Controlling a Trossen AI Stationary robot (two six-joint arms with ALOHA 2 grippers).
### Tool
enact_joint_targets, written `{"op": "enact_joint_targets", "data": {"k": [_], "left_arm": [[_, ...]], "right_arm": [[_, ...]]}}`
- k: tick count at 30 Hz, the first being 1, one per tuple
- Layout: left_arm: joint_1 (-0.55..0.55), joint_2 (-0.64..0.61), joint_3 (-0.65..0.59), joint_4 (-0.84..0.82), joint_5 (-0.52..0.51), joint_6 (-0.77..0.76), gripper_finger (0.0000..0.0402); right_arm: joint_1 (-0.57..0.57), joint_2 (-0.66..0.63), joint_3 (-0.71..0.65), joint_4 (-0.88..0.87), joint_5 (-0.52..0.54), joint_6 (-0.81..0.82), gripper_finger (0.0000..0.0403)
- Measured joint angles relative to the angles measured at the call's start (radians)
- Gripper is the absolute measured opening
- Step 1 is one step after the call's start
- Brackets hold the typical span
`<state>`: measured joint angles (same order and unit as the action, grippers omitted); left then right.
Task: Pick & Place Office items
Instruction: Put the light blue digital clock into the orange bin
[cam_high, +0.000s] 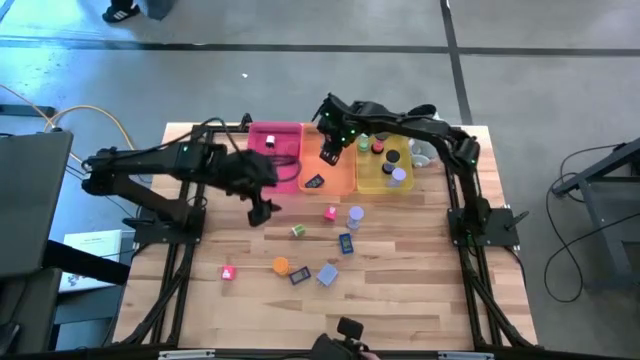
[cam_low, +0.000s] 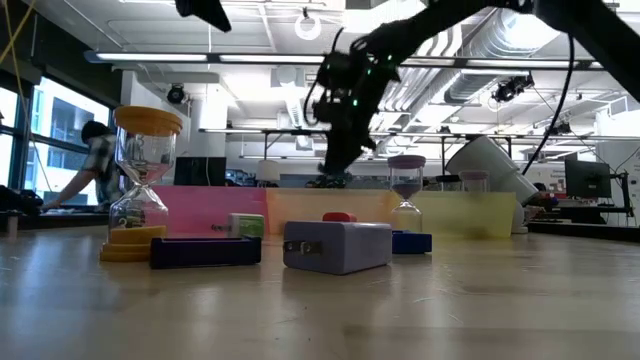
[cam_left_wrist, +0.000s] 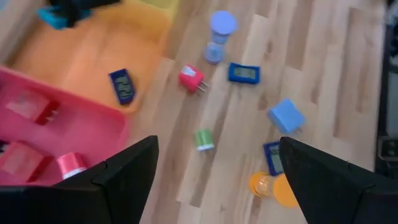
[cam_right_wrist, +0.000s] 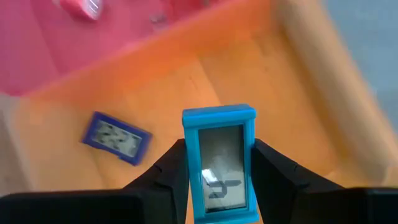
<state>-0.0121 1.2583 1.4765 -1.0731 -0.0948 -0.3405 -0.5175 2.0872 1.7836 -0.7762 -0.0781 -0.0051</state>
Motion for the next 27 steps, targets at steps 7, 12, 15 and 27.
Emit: {"op": "enact_joint_targets", "data": {"k": [7,12,15,27], "left_arm": [[0.072,0.000,0.000,0.000,0.002,0.000,0.0325],[0.073,0.000,0.000,0.000,0.003,0.001,0.0325],[0.073,0.000,0.000,0.000,0.014,0.004,0.0325],[0.073,0.000,0.000,0.001,0.015,0.012,0.0325]], "right_arm": [[0.001,0.076,0.000,-0.039,0.001,-0.023,0.0124],[0.008,0.105,0.000,-0.042,-0.007,-0.028,0.0124],[0.007,0.113,-0.001,-0.053,-0.009,-0.027,0.0124],[0.013,0.141,0.000,-0.047,-0.006,-0.017,0.0124]]}}
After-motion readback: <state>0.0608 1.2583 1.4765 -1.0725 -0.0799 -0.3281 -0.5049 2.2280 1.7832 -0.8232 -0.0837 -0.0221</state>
